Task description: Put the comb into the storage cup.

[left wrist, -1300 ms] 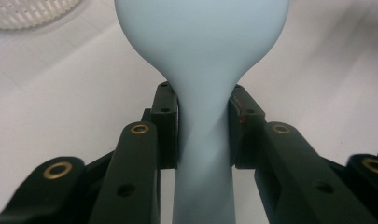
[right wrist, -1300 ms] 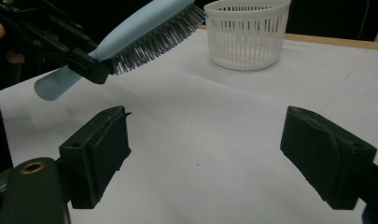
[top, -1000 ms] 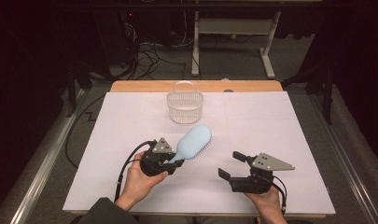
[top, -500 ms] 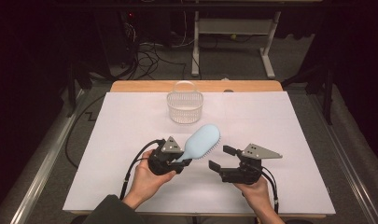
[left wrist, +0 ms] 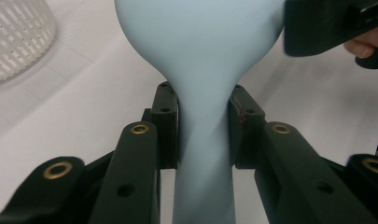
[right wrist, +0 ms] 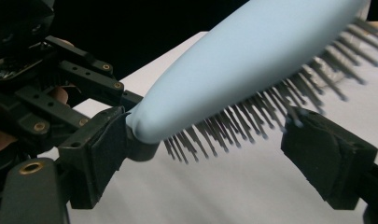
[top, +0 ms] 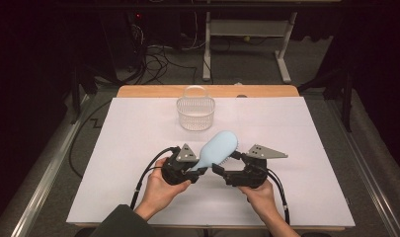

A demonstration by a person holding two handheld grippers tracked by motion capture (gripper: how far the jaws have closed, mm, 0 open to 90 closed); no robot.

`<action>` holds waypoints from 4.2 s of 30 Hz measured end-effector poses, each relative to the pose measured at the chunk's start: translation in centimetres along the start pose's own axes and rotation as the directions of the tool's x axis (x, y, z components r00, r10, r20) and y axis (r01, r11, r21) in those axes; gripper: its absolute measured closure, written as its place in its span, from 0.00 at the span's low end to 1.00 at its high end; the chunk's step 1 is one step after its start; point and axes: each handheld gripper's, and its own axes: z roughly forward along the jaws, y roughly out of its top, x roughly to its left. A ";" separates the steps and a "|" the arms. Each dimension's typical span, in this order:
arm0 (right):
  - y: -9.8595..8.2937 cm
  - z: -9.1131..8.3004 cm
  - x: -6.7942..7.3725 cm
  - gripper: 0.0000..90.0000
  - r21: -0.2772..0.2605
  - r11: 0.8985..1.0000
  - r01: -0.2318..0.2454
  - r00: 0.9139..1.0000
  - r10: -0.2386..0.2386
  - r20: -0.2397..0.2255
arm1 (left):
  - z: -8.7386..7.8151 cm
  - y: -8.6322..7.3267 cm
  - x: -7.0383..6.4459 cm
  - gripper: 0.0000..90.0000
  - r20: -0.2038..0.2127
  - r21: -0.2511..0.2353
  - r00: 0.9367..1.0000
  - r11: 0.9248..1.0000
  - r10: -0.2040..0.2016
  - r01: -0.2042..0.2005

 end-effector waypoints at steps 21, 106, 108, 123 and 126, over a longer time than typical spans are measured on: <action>1.3 1.5 -0.5 0.33 0.021 0.994 -0.106 0.994 0.106 -0.038 | 0.5 0.6 -0.1 0.77 0.000 0.004 1.000 1.000 0.010 -0.010; 5.0 0.2 -1.5 0.65 0.147 0.983 -0.111 0.987 0.127 -0.102 | -4.4 -5.5 5.7 0.22 -0.114 -0.171 0.976 0.971 -0.186 0.165; 5.3 -0.1 -1.6 0.65 0.144 0.984 -0.109 0.988 0.123 -0.094 | -4.8 -6.0 6.0 0.21 -0.122 -0.182 0.973 0.968 -0.198 0.174; 6.2 -0.8 -2.5 0.65 0.143 0.983 -0.111 0.991 0.120 -0.060 | -7.1 -10.6 8.1 0.19 -0.243 -0.275 0.936 0.943 -0.255 0.186; 6.5 -1.1 -2.5 0.65 0.139 0.984 -0.109 0.992 0.117 -0.050 | -7.2 -11.5 8.2 0.19 -0.246 -0.291 0.931 0.936 -0.271 0.196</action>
